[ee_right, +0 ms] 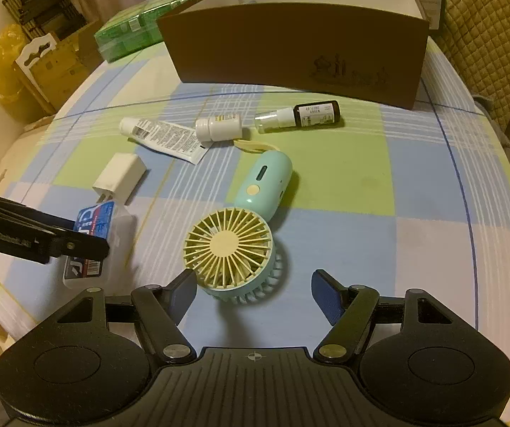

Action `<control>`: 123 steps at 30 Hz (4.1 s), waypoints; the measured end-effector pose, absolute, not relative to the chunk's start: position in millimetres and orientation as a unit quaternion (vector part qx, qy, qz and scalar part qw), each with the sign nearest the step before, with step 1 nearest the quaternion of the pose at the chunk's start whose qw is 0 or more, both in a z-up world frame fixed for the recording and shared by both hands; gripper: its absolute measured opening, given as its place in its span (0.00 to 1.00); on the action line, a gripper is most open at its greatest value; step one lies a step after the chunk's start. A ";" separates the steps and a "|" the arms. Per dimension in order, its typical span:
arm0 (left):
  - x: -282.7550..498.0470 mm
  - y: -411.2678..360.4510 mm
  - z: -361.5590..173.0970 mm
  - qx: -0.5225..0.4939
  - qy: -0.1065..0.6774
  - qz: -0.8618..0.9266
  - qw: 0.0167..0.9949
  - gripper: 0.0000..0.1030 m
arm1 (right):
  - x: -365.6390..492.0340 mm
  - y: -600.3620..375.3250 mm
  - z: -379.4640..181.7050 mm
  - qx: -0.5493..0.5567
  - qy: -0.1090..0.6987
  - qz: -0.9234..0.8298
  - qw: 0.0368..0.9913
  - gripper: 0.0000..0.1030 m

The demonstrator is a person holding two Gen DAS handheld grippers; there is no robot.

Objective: Organize rigid objects
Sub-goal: 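Grasp the blue-labeled clear case with the left tool while the right tool grasps the mint green fan, then lift and carry the case and fan with both tools over the brown box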

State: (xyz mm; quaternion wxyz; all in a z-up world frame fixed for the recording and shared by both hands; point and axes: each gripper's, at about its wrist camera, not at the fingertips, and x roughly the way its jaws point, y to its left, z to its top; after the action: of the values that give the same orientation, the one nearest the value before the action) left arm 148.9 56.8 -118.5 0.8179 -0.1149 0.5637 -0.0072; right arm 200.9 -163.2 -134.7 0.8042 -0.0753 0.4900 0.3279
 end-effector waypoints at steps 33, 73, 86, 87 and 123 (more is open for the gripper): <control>155.3 34.7 -130.9 -0.037 0.563 -0.002 0.826 0.57 | 192.6 -158.8 -142.0 -0.139 0.481 0.367 0.784 0.59; 185.4 12.5 -128.6 -0.008 0.546 -0.026 0.837 0.54 | 234.6 -173.4 -137.6 -0.029 0.522 0.267 0.810 0.28; 185.5 15.2 -95.5 -0.018 0.515 -0.011 0.857 0.54 | 243.0 -182.4 -108.0 0.000 0.486 0.300 0.821 0.28; 187.6 14.0 -92.9 -0.018 0.512 -0.010 0.859 0.54 | 244.3 -182.5 -104.6 0.001 0.483 0.304 0.821 0.28; 380.0 30.4 23.1 0.034 0.377 -0.037 0.925 0.54 | 411.1 -106.9 8.7 -0.005 0.325 0.347 0.880 0.28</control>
State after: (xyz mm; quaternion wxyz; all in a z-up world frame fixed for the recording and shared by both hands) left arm 380.0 30.4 23.1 0.9247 0.0338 0.3773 -0.0367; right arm 411.1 -106.9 8.7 0.8797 -0.0049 0.3250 0.3471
